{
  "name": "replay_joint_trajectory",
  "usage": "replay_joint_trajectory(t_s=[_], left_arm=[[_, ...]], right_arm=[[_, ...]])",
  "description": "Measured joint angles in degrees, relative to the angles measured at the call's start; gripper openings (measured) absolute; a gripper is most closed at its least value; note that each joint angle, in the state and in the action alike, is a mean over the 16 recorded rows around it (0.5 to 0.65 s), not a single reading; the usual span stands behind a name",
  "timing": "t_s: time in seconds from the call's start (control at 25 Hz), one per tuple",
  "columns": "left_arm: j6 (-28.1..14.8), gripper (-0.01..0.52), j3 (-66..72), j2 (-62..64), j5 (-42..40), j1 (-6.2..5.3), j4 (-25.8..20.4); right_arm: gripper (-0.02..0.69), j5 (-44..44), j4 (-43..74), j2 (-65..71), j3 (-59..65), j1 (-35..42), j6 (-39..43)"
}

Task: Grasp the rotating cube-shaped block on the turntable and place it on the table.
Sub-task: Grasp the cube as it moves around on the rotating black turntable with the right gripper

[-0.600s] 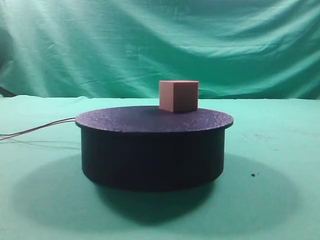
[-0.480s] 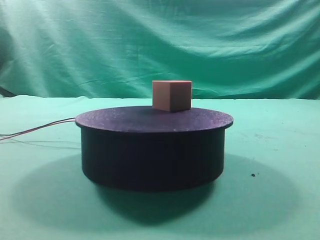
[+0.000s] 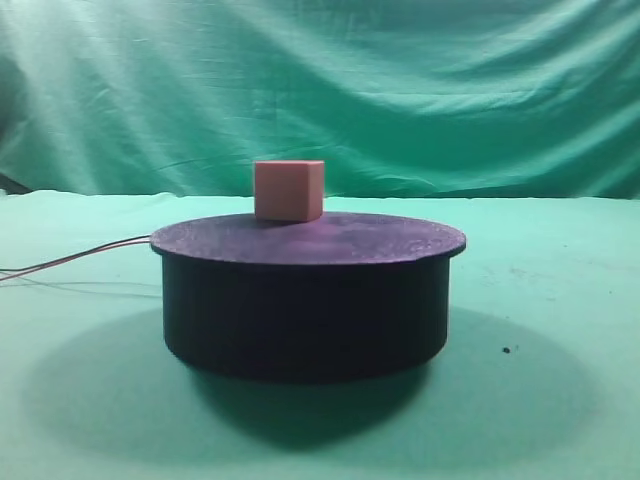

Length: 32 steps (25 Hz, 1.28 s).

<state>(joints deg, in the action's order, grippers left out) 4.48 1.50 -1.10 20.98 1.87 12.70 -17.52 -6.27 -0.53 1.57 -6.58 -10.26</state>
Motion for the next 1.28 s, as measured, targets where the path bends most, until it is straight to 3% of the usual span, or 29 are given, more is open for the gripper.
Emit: replay_joint_trajectory(t_s=[0.28,0.48,1.0,1.28], left_arm=[[0.0,0.0,0.0,0.0,0.0,0.0,0.0],[0.0,0.0,0.0,0.0,0.0,0.0,0.0],[0.0,0.0,0.0,0.0,0.0,0.0,0.0],[0.0,0.0,0.0,0.0,0.0,0.0,0.0]], right_arm=[[0.0,13.54,-3.64,0.12,-0.53,0.0,0.98],[0.0,15.88,-7.05,2.93,-4.65,0.0,1.85],[0.0,-7.21,-11.79,24.61,-18.87,-0.52,0.11],[0.0,-12.8,-13.42,36.95,-20.93,-5.74,-4.24]])
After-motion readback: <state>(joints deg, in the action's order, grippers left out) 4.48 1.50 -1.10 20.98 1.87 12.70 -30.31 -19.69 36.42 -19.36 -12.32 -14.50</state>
